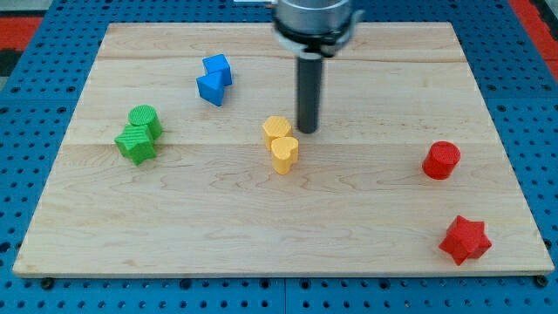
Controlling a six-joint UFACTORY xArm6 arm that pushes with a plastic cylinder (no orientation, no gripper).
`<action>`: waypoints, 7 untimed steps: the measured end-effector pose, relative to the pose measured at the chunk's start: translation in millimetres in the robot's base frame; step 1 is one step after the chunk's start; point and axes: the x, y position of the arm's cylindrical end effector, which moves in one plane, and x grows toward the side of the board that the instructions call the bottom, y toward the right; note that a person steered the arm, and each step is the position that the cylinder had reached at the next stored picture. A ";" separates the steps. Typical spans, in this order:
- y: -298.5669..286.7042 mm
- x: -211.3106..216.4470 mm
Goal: Slide the red star to the red circle
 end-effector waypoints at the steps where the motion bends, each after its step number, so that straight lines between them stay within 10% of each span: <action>1: 59.3 45.6; 4: 32.5 198.7; 7: 122.8 199.7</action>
